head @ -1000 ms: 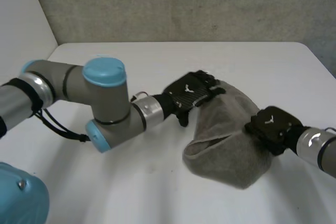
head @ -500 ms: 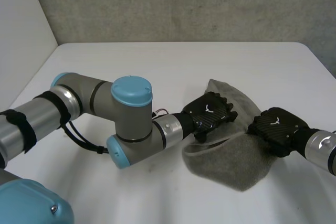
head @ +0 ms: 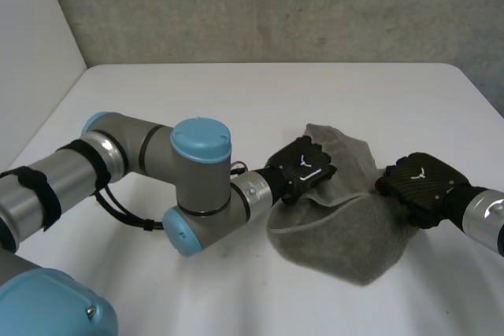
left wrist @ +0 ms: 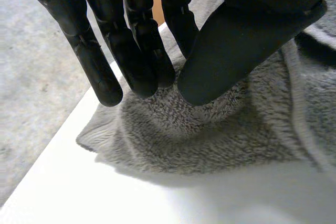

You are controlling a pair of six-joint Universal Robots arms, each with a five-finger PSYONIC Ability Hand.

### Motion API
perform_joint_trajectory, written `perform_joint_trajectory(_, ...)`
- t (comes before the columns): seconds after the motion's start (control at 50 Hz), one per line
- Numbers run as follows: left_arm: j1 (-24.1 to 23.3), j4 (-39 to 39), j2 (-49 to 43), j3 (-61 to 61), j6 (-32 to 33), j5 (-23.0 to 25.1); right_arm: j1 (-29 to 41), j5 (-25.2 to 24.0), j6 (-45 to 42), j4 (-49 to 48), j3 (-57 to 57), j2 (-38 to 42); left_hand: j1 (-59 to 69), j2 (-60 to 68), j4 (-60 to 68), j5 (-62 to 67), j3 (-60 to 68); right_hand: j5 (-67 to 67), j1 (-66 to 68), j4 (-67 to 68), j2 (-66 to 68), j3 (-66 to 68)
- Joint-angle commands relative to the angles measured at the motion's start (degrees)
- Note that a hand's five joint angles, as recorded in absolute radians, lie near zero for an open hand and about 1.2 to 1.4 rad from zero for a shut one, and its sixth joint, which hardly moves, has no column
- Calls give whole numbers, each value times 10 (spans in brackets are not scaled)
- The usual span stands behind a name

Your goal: Fold the towel.

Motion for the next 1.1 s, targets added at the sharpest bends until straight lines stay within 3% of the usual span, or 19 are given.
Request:
perform_joint_trajectory(0.02,12,-1,44,-18,-3,-98,0,0,80,-40,-1,-1,134,109,109,121,110,7,8,-1,-2,4)
perform_joint_trajectory(0.1,57,1,96,-81,-5,-165,0,6,121,-63,-1,-1,134,109,109,121,110,7,8,-1,-2,4)
perform_joint_trajectory(0.22,94,4,161,-167,-17,-204,6,11,142,-67,-3,-1,134,109,109,121,110,9,10,1,0,5)
perform_joint_trajectory(0.32,134,6,249,-274,-79,-236,22,12,157,-66,-2,-1,134,109,109,121,110,14,15,6,5,10)
perform_joint_trajectory(0.42,159,3,315,-351,-133,-243,29,19,157,-66,-2,-1,134,109,109,121,110,19,20,11,10,15)
perform_joint_trajectory(0.56,159,2,372,-451,-149,-239,30,35,157,-63,-6,-1,134,109,109,121,110,2,3,-6,-7,-1)
perform_joint_trajectory(0.66,157,-4,400,-513,-147,-239,31,38,157,-59,-7,-2,132,108,108,119,108,-121,-119,-129,-130,-124)
perform_joint_trajectory(0.82,159,-24,445,-584,-144,-238,33,38,158,-51,-14,-19,-58,-82,-82,-71,-82,-242,-241,-250,-251,-245)
perform_joint_trajectory(0.86,159,-36,464,-592,-144,-237,39,39,159,-41,-24,-22,-178,-203,-203,-191,-202,-289,-287,-297,-298,-292)
perform_joint_trajectory(0.88,159,-36,464,-592,-144,-237,39,39,159,-41,-25,-22,-179,-204,-203,-192,-203,-289,-288,-297,-298,-292)
perform_joint_trajectory(0.92,159,-42,480,-586,-144,-234,53,38,159,-23,-41,-23,-356,-381,-381,-370,-380,-302,-301,-311,-311,-306)
perform_joint_trajectory(1.04,158,-40,500,-562,-144,-219,78,37,160,19,-75,-23,-401,-426,-425,-414,-425,-297,-296,-306,-306,-301)
perform_joint_trajectory(1.1,154,-38,502,-534,-144,-189,101,35,168,52,-105,-19,-401,-426,-425,-414,-425,-290,-289,-299,-300,-294)
